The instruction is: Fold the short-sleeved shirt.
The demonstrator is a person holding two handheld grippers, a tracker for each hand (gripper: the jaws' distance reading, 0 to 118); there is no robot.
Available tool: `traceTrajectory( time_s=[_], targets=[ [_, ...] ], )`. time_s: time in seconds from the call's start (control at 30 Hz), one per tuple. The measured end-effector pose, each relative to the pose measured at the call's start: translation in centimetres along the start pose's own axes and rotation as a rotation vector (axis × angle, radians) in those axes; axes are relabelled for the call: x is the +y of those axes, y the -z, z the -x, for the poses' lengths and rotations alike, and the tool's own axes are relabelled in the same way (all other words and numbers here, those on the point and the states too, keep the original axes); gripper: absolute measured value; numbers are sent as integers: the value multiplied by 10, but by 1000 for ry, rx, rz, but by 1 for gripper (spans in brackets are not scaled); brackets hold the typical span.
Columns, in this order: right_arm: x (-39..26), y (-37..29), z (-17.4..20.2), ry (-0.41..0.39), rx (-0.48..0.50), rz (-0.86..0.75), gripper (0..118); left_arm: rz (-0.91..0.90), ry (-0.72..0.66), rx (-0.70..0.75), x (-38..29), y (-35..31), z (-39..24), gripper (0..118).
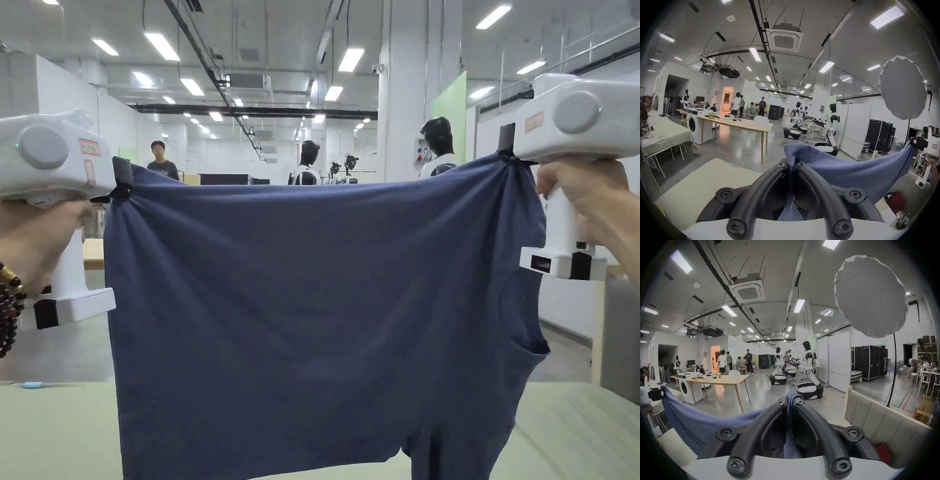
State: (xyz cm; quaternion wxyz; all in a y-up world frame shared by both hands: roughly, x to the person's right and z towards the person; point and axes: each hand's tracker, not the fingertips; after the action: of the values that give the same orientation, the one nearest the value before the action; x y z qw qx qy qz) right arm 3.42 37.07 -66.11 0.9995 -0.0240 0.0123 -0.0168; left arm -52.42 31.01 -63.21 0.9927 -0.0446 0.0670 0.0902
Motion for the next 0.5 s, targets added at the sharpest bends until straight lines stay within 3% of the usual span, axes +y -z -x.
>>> traceTrajectory(
  time_s=[0.17,0.5],
  targets=[
    [-61,19,-6,-3,47,45,5,69,-18,-6,-65,20,12,3],
    [-174,44,-18,30,49,198,5,202,-53,-56,-177,39,19,3]
  ],
)
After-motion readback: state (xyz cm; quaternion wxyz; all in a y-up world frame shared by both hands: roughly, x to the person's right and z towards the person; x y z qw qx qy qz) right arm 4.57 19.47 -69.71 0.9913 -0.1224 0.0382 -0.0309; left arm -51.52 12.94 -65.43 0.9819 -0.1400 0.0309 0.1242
